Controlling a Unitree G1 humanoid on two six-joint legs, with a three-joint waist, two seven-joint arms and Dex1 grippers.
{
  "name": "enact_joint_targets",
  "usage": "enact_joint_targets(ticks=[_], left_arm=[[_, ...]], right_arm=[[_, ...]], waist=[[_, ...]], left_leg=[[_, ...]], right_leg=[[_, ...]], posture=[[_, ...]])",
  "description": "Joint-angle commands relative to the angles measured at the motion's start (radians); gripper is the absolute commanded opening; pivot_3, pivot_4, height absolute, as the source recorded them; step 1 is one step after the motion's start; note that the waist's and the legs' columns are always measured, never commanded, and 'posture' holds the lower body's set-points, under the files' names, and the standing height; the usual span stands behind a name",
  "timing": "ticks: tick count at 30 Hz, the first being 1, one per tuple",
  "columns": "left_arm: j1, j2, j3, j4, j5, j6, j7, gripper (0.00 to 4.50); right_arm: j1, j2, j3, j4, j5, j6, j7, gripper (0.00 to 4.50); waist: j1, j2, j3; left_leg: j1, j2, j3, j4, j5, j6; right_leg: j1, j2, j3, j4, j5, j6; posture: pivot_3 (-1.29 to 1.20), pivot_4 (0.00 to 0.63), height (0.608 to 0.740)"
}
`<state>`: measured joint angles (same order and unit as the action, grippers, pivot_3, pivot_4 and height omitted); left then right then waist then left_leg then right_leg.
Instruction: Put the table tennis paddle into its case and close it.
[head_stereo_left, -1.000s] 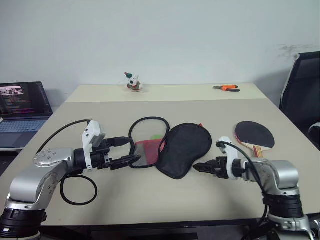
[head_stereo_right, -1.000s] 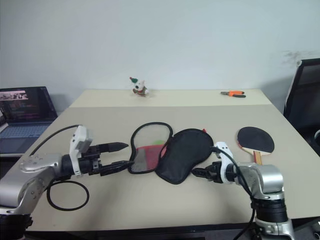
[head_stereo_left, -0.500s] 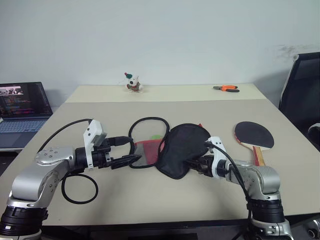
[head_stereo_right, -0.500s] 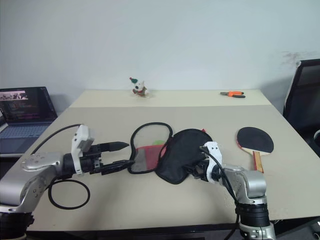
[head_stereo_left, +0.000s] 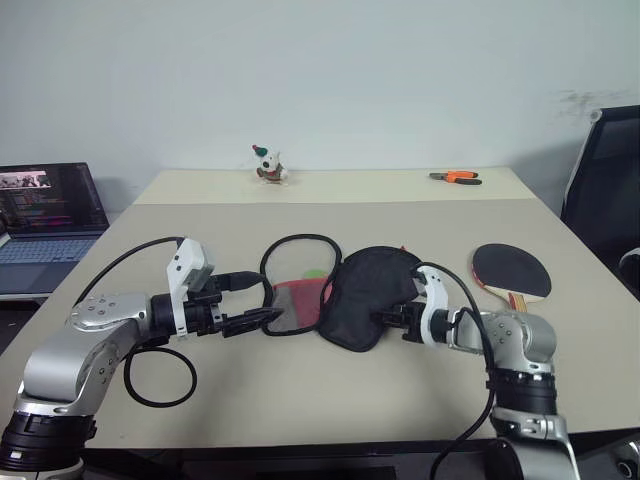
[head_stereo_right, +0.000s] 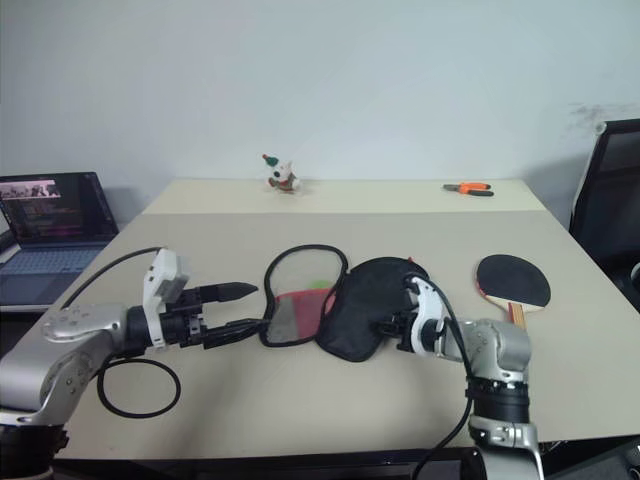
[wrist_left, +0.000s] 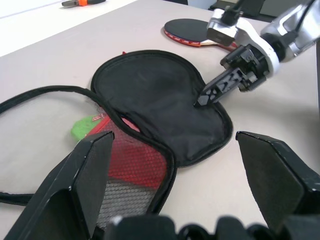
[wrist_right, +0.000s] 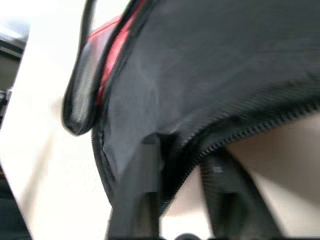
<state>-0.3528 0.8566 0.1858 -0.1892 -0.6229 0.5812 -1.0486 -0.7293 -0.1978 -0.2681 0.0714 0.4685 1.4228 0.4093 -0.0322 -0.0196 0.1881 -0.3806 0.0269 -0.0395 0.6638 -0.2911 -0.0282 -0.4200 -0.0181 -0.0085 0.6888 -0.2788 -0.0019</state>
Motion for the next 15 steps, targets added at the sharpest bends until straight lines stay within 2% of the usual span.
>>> enact_joint_targets(ticks=[1,10,15], left_arm=[[-0.019,0.012,0.025,-0.016,-0.005,-0.01,-0.002,4.29],[-0.04,0.025,0.017,0.0,0.012,-0.022,-0.024,4.29],[-0.062,0.033,0.009,0.015,0.023,-0.027,-0.043,4.29]], right_arm=[[-0.064,-0.084,0.047,0.07,0.024,-0.049,0.085,0.03],[-0.173,-0.318,0.263,0.341,-0.026,-0.208,0.355,0.03],[-0.27,-0.364,0.342,0.555,-0.105,-0.355,0.454,0.03]], waist=[[0.0,0.0,0.0],[0.0,0.0,0.0],[-0.001,0.0,0.0]], left_leg=[[0.0,0.0,0.0,0.0,0.0,0.0],[-0.001,0.0,0.001,0.0,0.0,0.0],[-0.001,0.0,0.001,0.0,0.0,0.0]], right_leg=[[0.0,0.0,0.0,0.0,0.0,0.0],[0.0,0.0,0.0,-0.002,0.0,0.0],[0.0,0.0,0.0,-0.002,0.0,0.0]], posture=[[0.0,0.15,0.74],[0.0,0.15,0.74],[0.0,0.15,0.74]])
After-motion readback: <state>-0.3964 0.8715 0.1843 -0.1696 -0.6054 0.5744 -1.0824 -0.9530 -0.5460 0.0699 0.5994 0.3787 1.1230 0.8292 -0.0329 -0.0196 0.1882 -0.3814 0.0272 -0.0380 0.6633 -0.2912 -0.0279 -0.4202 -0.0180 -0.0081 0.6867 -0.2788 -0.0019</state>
